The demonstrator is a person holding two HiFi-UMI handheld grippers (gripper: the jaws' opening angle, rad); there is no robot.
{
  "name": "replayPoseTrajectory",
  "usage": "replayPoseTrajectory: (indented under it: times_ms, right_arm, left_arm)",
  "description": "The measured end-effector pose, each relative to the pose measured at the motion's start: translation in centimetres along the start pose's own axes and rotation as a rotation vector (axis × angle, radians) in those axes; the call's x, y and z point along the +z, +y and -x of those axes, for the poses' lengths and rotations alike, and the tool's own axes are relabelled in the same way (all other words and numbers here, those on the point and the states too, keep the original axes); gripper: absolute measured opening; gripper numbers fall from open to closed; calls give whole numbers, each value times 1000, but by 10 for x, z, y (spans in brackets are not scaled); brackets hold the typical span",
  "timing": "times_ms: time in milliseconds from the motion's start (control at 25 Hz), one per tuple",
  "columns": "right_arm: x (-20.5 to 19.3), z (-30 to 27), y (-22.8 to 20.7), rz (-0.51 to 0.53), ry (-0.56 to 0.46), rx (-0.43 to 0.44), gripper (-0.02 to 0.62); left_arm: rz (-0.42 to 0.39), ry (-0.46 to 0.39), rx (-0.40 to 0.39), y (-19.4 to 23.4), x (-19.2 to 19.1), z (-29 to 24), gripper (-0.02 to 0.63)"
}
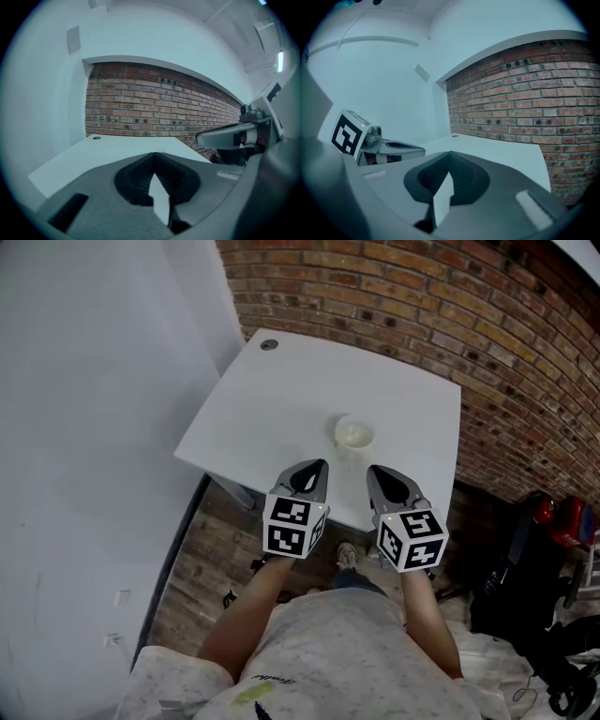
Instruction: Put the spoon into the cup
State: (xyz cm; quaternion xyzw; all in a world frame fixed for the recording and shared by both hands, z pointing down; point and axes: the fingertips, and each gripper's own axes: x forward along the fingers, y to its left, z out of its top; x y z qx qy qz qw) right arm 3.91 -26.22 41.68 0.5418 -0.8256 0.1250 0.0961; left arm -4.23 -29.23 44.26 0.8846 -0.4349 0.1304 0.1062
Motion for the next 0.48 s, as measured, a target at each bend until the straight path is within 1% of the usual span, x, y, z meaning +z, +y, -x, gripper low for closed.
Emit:
replayPoseTrajectory:
  times_ms: [480]
  right_arm:
    - [1, 0, -2, 3, 0, -3, 9]
  left_arm:
    - [0, -4, -9, -4, 3, -3, -3]
